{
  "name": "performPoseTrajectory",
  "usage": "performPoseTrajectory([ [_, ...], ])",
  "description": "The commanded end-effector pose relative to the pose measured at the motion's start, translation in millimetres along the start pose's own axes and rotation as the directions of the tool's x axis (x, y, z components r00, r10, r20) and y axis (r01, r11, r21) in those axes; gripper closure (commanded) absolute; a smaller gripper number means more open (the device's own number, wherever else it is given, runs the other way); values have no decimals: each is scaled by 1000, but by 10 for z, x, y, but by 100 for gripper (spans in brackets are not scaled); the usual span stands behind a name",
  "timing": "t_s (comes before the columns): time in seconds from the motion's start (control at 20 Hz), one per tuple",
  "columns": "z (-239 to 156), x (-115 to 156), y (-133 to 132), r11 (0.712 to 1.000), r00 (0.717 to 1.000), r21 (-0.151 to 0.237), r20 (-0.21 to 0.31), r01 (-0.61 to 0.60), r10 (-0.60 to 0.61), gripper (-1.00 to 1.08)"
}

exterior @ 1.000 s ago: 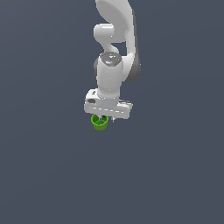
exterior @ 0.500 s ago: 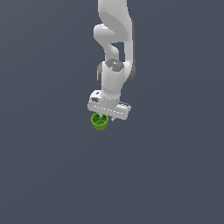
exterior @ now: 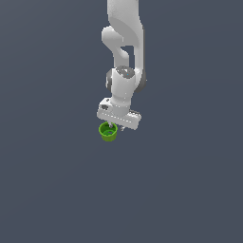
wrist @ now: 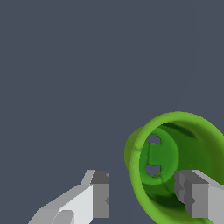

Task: Pick up the object and move it to a goal position.

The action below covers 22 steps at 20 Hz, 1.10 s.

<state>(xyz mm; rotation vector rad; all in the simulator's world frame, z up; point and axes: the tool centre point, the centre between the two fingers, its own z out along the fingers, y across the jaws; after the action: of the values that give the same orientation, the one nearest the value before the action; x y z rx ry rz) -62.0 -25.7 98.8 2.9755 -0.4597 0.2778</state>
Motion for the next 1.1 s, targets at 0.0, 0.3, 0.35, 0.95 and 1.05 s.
performPoseTrajectory([
  [0.0,7,-12,1,1000,1000,0,-2,-4,4,-20],
  [0.3,75,-8,1,1000,1000,0,-1,-2,2,-20],
  [0.35,107,-9,1,1000,1000,0,-1,-2,2,-20],
  [0.95,286,-21,5,1000,1000,0,-2,-3,3,108],
  [1.05,286,-21,5,1000,1000,0,-2,-3,3,108],
])
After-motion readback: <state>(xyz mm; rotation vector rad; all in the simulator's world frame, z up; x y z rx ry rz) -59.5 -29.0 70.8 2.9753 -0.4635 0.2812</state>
